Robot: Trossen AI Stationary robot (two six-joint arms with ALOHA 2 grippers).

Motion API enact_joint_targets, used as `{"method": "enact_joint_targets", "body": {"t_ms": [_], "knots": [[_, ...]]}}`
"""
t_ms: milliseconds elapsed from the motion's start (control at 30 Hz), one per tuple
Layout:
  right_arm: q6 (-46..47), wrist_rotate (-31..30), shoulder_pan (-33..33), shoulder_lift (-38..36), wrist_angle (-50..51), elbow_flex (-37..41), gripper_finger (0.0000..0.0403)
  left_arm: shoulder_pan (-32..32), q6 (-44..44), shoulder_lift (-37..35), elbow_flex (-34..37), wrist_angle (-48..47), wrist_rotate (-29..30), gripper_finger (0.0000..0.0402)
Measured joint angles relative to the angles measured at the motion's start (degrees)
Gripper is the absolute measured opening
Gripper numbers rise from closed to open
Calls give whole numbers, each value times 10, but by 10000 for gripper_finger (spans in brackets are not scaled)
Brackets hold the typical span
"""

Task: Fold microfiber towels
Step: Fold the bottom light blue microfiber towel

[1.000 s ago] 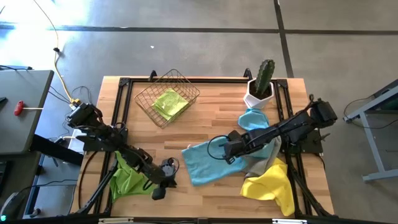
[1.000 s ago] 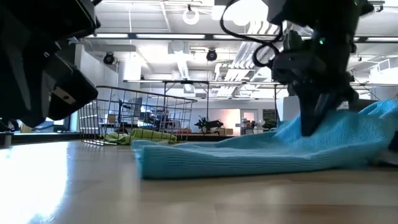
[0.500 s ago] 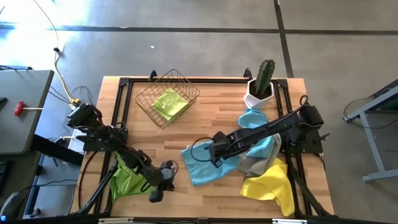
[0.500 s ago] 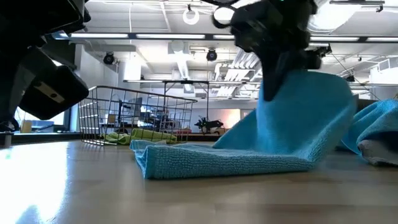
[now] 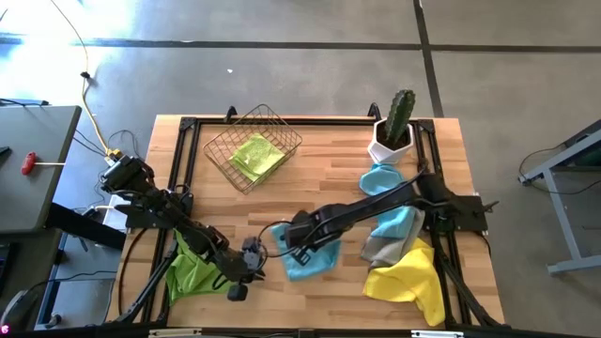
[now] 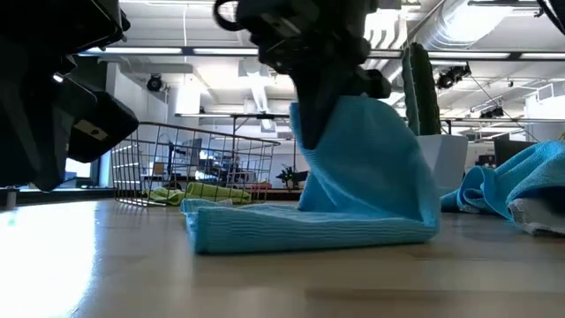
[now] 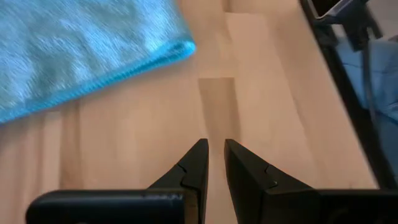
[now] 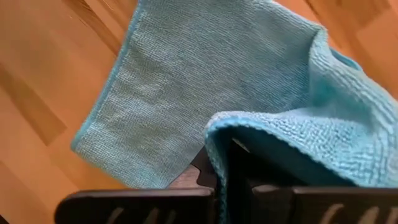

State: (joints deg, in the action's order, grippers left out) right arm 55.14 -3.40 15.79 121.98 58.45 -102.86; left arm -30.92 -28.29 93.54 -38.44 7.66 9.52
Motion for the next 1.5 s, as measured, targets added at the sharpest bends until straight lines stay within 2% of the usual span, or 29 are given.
{"method": "enact_joint_targets", "body": {"t_ms": [167,300,533,733,900,1133,1233,1367,1500], "knots": [[1,1,0,43,5,-48,0,0,23,0,0,-9,48,44],[17,0,0,64,4,-58,3,0,35,0,0,-13,85,44],[44,-30,0,64,-18,-51,18,1,35,0,2,-26,166,44],[41,-55,0,64,-49,-51,21,15,32,1,2,-35,207,44],[29,-55,0,64,-54,-51,35,38,30,29,2,-34,200,44],[14,-49,0,64,-78,-51,116,51,15,70,1,-19,195,44],[14,-39,0,64,-112,-51,138,52,15,78,1,-1,198,44],[15,-34,-1,64,-142,-51,145,53,15,79,1,7,198,44],[47,-33,-4,64,-114,-51,145,50,15,77,2,10,192,44]]}}
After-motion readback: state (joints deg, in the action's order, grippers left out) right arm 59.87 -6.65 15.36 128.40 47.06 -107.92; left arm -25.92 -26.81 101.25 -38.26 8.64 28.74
